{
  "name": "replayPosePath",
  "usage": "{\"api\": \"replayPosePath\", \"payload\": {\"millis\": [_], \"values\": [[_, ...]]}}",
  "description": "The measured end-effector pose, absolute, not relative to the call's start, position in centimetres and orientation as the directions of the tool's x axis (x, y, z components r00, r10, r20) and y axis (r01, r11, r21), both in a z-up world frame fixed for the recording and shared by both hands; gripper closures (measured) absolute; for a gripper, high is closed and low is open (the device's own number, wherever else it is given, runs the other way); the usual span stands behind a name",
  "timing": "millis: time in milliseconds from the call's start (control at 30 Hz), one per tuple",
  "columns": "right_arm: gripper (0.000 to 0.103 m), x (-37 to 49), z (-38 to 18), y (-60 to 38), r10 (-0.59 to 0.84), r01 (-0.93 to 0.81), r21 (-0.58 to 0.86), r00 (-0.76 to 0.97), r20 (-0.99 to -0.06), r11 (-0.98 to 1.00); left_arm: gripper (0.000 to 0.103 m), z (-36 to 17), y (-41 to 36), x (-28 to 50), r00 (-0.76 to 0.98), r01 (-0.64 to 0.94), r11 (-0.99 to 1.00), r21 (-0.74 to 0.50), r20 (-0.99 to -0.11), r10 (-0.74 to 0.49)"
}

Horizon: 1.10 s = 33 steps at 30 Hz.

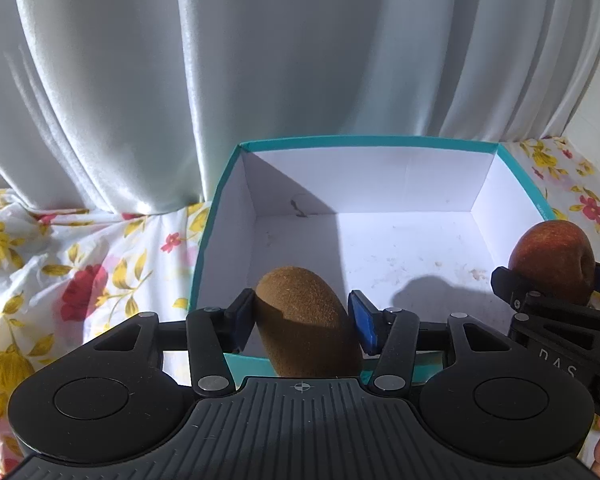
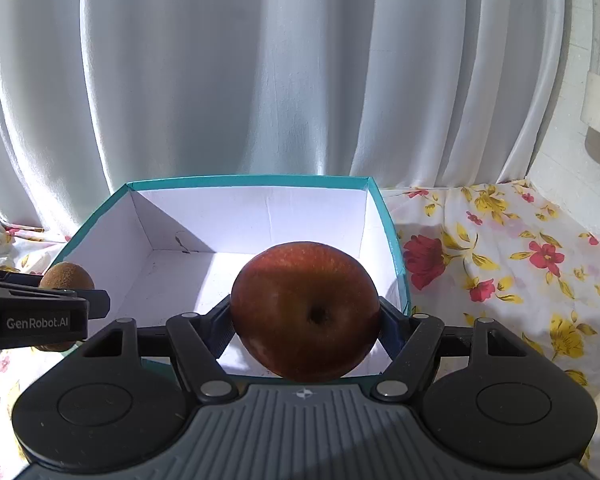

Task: Organize fruits
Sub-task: 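Lift the apple and kiwi and carry both over the teal box, then lower and release the kiwi and apple into the box with both tools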

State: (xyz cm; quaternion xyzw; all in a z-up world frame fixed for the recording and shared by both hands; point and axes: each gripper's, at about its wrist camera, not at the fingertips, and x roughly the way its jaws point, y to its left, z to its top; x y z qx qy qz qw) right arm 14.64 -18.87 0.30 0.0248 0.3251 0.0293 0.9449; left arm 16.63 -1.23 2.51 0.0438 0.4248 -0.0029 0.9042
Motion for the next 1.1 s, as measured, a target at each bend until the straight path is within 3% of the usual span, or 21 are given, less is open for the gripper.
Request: {"api": "replayPosePath", "payload": {"millis": [633, 933, 1100], "values": [[0.032, 16.3, -1.0, -18.6, 0.022, -0.023, 0.008, 0.747, -0.665, 1.000, 0.057, 1.2, -1.4, 17.4, 0.599, 0.047, 0.994, 0.102, -0.799, 0.054], [0.031, 15.5, 0.0, -18.8, 0.003, -0.010, -0.007, 0.786, -0.618, 1.000, 0.053, 1.7, -1.3, 17.1, 0.613, 0.047, 0.993, 0.107, -0.788, 0.056], [0.029, 14.3, 0.8, -19.4, 0.007, 0.013, 0.028, 0.806, -0.592, 1.000, 0.045, 2.4, -0.9, 16.2, 0.635, 0.037, 0.993, 0.114, -0.769, 0.065]]}}
